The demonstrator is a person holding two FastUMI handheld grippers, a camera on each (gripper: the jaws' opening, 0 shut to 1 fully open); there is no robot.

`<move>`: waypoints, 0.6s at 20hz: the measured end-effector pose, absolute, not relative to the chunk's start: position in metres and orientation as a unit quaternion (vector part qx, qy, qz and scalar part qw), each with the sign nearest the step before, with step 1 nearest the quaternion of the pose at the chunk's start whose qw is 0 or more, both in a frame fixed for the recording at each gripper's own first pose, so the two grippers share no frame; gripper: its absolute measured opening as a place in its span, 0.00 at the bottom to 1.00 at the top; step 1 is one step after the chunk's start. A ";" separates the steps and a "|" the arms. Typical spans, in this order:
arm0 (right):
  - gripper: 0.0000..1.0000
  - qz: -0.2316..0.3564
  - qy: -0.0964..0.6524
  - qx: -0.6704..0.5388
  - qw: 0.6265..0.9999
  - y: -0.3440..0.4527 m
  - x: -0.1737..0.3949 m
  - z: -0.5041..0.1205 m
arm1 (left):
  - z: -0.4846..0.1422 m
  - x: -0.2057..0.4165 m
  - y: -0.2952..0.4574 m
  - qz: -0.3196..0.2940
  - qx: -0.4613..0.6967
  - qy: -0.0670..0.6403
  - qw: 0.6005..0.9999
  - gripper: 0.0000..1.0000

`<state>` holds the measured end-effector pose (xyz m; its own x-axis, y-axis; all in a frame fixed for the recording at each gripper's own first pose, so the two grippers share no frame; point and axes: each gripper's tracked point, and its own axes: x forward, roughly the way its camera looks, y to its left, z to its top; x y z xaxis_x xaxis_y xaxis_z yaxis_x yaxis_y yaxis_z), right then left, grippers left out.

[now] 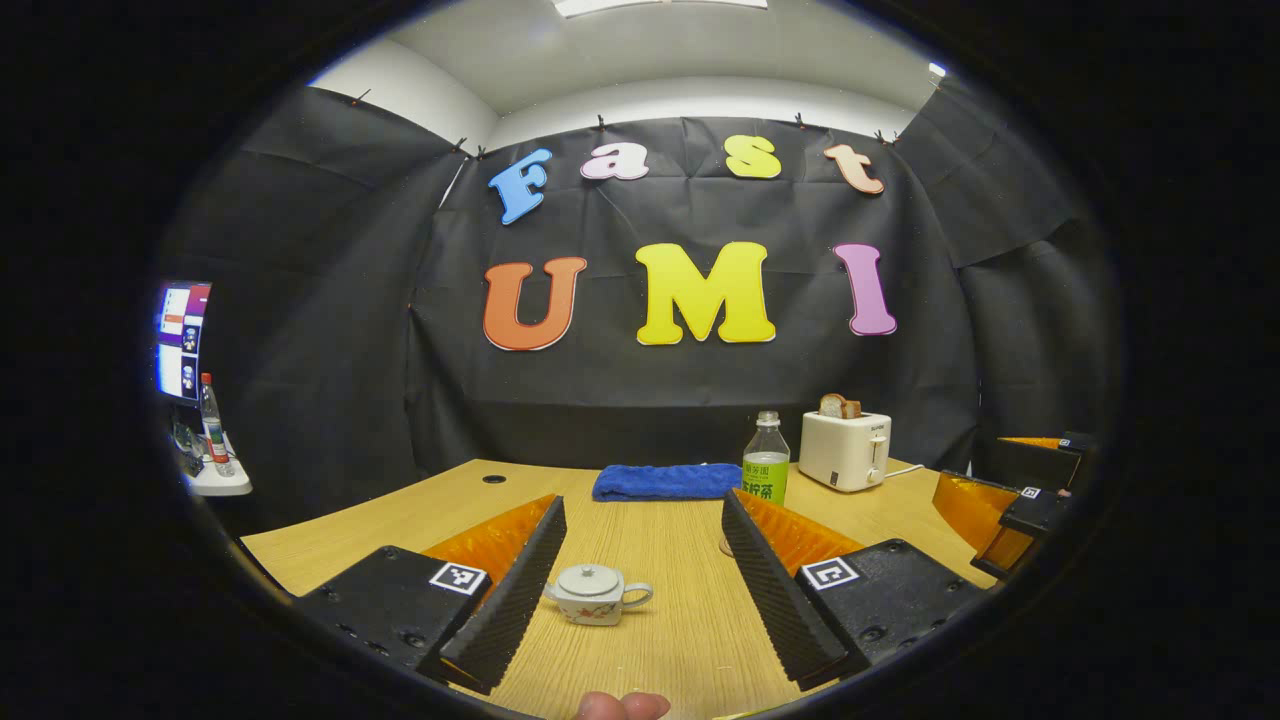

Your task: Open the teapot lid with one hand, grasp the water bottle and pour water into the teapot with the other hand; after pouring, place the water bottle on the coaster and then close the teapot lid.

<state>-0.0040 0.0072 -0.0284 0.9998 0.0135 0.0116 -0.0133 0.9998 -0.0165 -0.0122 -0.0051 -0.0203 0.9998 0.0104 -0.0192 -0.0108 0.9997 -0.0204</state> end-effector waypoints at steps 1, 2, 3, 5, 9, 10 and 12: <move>0.95 0.008 -0.006 -0.013 1.000 0.011 -0.005 -0.027 | -0.018 -0.013 -0.003 0.006 -0.008 0.008 1.000 0.98; 0.95 0.010 -0.009 -0.016 1.000 0.015 -0.008 -0.025 | -0.017 -0.014 -0.001 0.006 -0.009 0.005 1.000 0.98; 0.95 0.009 -0.013 -0.018 1.000 0.017 -0.008 -0.022 | -0.016 -0.014 -0.003 0.004 -0.013 0.004 1.000 0.98; 0.99 0.007 -0.014 -0.018 1.000 0.016 -0.009 -0.021 | -0.015 -0.014 -0.003 0.003 -0.013 0.002 1.000 0.98; 0.95 0.001 -0.009 -0.005 1.000 0.012 -0.009 -0.023 | -0.015 -0.014 -0.007 -0.004 -0.012 0.001 1.000 0.98; 0.95 0.000 -0.007 -0.003 1.000 0.011 -0.008 -0.023 | -0.014 -0.014 -0.007 -0.004 -0.011 0.002 1.000 0.98; 0.99 -0.001 -0.007 -0.004 1.000 0.011 -0.008 -0.021 | -0.015 -0.014 -0.005 -0.005 -0.011 0.002 1.000 0.98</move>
<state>-0.0085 0.0110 -0.0212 0.9999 -0.0020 0.0140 0.0021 1.0000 -0.0078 -0.0136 -0.0054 -0.0147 0.9999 -0.0094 -0.0039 0.0093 0.9997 -0.0222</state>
